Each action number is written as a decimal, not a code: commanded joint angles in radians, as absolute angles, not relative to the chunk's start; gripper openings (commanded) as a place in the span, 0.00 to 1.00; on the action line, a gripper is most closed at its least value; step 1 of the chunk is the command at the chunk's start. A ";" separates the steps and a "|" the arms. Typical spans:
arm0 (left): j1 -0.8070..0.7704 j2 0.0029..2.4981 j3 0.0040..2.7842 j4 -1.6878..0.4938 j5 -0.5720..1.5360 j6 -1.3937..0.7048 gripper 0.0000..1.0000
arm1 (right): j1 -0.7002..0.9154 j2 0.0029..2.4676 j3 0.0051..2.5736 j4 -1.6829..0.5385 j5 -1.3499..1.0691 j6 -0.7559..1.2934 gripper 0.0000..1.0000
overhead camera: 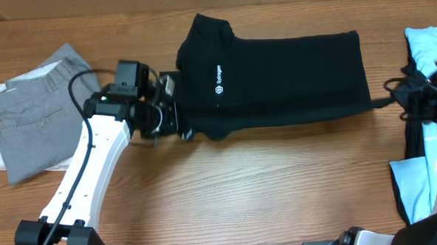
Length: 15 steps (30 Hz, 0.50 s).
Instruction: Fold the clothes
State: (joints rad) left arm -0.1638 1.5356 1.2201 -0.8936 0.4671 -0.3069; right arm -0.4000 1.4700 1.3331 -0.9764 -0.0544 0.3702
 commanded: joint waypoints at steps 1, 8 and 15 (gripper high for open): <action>-0.164 1.518 1.224 -0.792 0.356 -0.406 0.07 | -0.361 1.511 1.337 -0.902 -0.050 0.347 0.04; -0.165 1.555 1.224 -0.662 0.305 -0.430 0.24 | -0.348 1.612 1.337 -0.791 -0.050 0.347 0.04; -0.165 1.720 1.224 -0.543 0.390 -0.423 0.22 | -0.348 1.694 1.337 -0.728 -0.050 0.347 0.04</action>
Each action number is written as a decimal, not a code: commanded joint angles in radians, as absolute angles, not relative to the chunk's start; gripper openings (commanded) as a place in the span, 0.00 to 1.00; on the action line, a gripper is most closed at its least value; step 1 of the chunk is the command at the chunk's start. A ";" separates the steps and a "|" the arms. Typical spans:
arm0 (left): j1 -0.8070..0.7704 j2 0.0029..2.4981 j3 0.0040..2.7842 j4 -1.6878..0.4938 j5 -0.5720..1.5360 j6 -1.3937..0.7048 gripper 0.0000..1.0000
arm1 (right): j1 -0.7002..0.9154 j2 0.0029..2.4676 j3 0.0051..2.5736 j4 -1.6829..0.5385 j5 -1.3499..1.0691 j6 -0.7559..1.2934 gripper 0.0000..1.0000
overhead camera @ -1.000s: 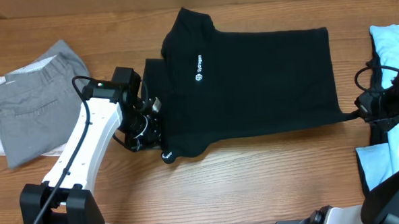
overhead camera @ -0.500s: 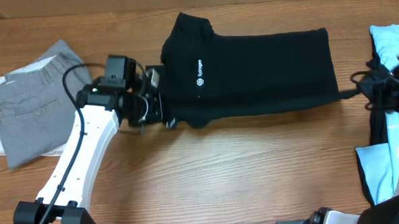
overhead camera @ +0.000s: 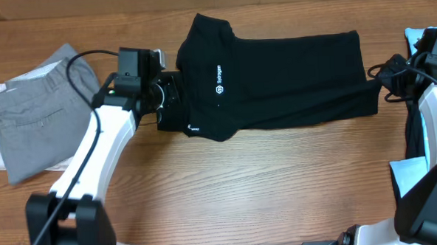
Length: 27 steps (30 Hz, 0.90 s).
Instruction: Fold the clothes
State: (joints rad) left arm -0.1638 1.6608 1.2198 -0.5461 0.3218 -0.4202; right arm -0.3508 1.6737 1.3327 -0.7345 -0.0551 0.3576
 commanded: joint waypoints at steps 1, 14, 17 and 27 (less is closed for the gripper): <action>-0.165 1.729 1.224 -0.554 0.446 -0.405 0.22 | -0.348 1.699 1.337 -0.730 -0.050 0.347 0.04; -0.210 1.760 1.211 -0.629 0.322 -0.340 0.44 | -0.348 1.710 1.336 -0.748 -0.050 0.347 0.04; -0.233 1.817 1.211 -0.589 0.322 -0.348 0.45 | -0.348 1.710 1.336 -0.750 -0.050 0.347 0.04; -0.236 1.894 1.211 -0.542 0.376 -0.359 0.30 | -0.348 1.710 1.336 -0.753 -0.050 0.347 0.04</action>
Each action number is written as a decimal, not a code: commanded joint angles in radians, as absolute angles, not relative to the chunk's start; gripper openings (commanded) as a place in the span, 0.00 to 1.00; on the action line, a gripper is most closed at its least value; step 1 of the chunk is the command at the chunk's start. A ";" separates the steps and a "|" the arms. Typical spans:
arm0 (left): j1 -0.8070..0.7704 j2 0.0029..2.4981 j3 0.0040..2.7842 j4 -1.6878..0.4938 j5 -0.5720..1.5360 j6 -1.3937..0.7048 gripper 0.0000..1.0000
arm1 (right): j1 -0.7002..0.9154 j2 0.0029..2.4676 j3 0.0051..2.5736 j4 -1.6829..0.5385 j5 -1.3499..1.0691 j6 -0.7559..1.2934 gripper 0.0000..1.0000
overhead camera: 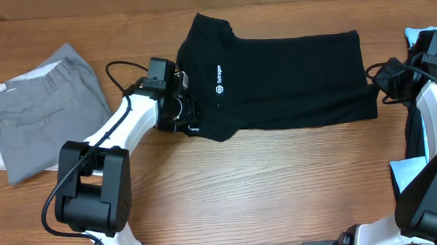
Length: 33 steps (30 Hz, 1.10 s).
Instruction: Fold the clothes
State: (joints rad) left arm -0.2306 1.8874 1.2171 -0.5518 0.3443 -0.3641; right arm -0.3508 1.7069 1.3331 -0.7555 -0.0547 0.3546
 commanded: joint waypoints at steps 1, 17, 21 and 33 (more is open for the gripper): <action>-0.236 1.894 1.211 -0.540 0.393 -0.359 0.19 | -0.348 1.710 1.336 -0.753 -0.050 0.347 0.04; -0.126 1.877 1.295 -0.397 0.561 -0.383 0.04 | -0.348 1.714 1.336 -0.654 -0.049 0.347 0.04; -0.125 1.877 1.295 -0.298 0.610 -0.398 0.04 | -0.348 1.745 1.336 -0.642 -0.050 0.347 0.04; -0.157 1.877 1.295 -0.226 0.419 -0.407 0.18 | -0.348 1.816 1.336 -0.557 -0.050 0.347 0.04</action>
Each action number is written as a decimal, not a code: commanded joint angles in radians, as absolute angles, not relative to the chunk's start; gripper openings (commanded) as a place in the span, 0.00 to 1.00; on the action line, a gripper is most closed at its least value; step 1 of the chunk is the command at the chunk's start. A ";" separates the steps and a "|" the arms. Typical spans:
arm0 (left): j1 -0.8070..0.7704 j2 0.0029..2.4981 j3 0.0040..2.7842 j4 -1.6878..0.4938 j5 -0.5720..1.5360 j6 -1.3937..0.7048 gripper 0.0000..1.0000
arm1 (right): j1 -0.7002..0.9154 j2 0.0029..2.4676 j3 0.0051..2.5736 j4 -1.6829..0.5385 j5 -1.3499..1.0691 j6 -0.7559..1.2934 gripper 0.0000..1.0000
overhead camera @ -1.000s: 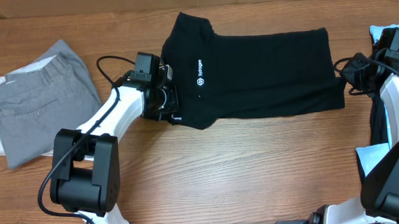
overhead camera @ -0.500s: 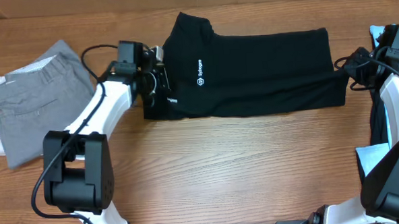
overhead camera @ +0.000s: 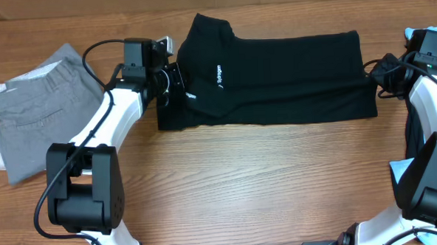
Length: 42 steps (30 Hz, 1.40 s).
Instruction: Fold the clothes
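Note:
A black T-shirt with a small white logo lies lengthwise across the middle of the wooden table, its lower part folded into a straight band. At the shirt's left end my left gripper is shut on the fabric, which is drawn out into a squared left edge. My right gripper sits at the shirt's right edge and looks shut on the hem; its fingers are dark against the cloth and hard to make out.
Grey trousers lie folded on a white garment at the far left. Light blue cloth is piled at the right edge, with more lower down beside the right arm.
My left gripper has moved up and slightly left with the shirt's edge. The shirt's lower left, which ended in a slanted flap, now reaches further left as a squared band.
My left gripper was low at the shirt's bottom-left corner and the right one off the right edge. Then both were at the shirt's ends and the right corner was drawn out. The left end stayed bunched, and now it is pulled out straight.

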State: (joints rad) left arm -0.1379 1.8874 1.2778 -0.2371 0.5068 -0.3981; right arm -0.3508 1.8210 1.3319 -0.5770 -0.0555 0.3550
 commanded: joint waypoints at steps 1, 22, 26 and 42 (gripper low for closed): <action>-0.163 1.877 1.295 -0.225 0.404 -0.407 0.19 | -0.348 1.816 1.336 -0.550 -0.050 0.347 0.04; -0.185 1.877 1.294 -0.340 0.382 -0.404 0.20 | -0.348 1.911 1.336 -0.505 -0.050 0.347 0.28; -0.185 1.877 1.294 -0.349 0.381 -0.402 0.25 | -0.348 1.927 1.336 -0.527 -0.022 0.336 0.56; -0.184 1.878 1.172 -0.426 0.149 -0.385 0.33 | -0.382 1.943 1.248 -0.649 0.006 0.351 0.47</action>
State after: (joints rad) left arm -0.1780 1.8874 1.2118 -0.4488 0.1867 -0.3931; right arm -0.3798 1.9274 1.2846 -0.6712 0.0036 0.3473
